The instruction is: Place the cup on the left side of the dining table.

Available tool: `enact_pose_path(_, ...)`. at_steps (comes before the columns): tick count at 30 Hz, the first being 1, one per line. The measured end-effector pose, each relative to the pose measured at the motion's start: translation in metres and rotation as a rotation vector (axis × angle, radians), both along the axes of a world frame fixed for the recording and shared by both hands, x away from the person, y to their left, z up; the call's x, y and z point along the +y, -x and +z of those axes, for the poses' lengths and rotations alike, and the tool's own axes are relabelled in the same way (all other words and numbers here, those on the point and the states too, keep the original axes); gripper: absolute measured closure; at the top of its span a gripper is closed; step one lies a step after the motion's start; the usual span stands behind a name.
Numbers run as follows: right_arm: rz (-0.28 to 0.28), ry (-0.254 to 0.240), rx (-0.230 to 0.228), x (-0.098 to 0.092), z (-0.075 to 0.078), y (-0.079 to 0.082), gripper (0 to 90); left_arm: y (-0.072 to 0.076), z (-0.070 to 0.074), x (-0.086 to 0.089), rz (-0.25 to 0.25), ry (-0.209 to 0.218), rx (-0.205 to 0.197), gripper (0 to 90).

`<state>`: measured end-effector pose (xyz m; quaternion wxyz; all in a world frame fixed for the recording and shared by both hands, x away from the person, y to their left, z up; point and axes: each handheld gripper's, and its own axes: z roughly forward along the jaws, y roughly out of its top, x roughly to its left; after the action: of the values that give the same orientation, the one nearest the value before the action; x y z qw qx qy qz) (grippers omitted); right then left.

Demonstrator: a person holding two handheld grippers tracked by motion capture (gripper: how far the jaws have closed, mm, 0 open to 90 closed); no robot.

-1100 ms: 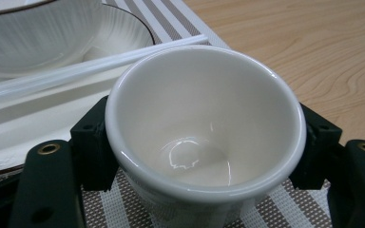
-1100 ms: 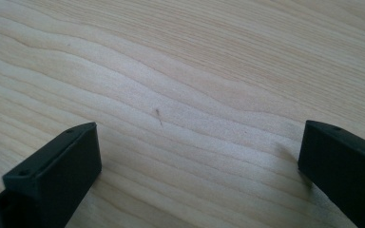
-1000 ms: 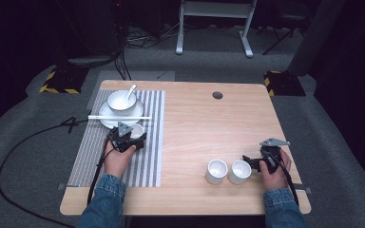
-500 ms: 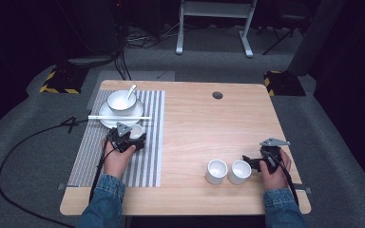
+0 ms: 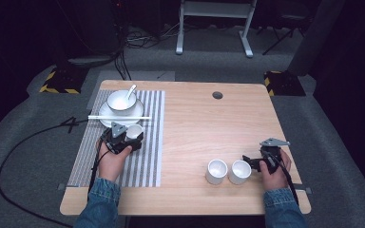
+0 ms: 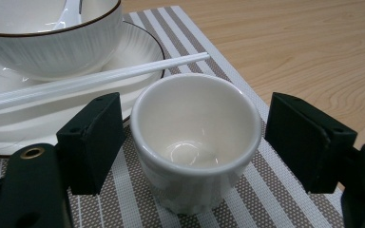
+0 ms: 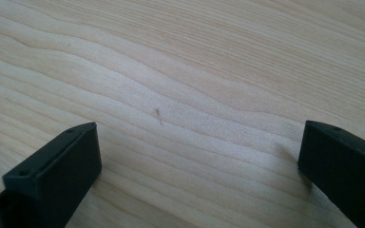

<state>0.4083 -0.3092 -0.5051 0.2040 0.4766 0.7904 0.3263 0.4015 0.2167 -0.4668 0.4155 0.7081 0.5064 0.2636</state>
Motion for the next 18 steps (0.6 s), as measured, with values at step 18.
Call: enact_pose_path(18,-0.007,-0.001,0.0,0.001,0.0,0.0,0.3,0.05,0.011,0.022,-0.008,-0.034,0.014,21.8)
